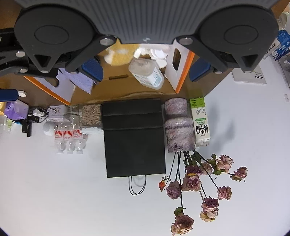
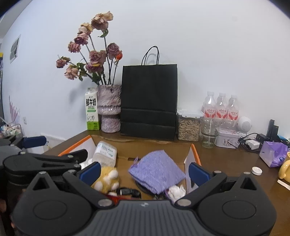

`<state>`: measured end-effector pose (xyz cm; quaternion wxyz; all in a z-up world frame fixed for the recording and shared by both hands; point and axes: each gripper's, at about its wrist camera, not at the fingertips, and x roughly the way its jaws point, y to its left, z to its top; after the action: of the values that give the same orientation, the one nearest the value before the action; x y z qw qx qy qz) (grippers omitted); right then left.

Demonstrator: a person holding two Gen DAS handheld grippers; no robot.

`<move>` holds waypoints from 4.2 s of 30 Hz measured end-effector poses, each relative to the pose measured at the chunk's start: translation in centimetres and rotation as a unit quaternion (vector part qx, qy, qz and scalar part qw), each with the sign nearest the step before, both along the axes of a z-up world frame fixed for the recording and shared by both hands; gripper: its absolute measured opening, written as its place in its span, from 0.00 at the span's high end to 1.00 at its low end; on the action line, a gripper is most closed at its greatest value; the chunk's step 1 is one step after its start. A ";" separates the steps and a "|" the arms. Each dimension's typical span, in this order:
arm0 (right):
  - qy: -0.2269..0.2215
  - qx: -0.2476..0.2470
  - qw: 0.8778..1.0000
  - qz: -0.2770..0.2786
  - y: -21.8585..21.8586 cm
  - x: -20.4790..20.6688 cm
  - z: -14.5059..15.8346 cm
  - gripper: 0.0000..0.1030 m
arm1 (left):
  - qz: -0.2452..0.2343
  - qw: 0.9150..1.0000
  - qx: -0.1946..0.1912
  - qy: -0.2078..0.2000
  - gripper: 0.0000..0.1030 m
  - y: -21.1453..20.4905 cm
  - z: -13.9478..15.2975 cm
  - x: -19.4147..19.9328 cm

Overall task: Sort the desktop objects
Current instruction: 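Withdraw both open tools from the box toward the navy case and rose, then close the left tool on the navy blue case while the right grasps the red rose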

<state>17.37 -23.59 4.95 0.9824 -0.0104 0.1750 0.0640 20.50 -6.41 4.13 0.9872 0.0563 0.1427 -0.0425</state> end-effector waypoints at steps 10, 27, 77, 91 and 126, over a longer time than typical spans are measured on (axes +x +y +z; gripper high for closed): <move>0.036 0.011 0.999 -0.001 -2.4 -4.8 -2.0 0.00 | -0.018 0.998 0.014 0.058 0.00 -1.2 -1.0 -4.5; 0.108 0.007 0.994 -0.010 -5.8 -8.7 -6.8 0.00 | -0.023 0.980 0.009 0.200 0.00 -3.5 -5.9 -6.9; 0.140 0.009 0.990 -0.007 -5.6 -7.9 -8.8 0.00 | -0.014 0.974 -0.012 0.227 0.00 -3.8 -7.5 -5.8; 0.136 0.003 0.991 -0.001 -4.4 -7.7 -8.6 0.00 | -0.033 0.976 -0.039 0.210 0.36 -1.7 -6.3 -6.5; 0.121 -0.016 0.992 0.019 2.3 -1.2 -7.2 0.67 | -0.039 0.986 -0.072 0.147 0.36 3.6 -3.8 -4.8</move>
<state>16.17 -21.32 -2.30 0.9522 -0.0219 0.2936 0.0808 15.69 -2.76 0.28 0.9547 -0.0159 0.2801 -0.0993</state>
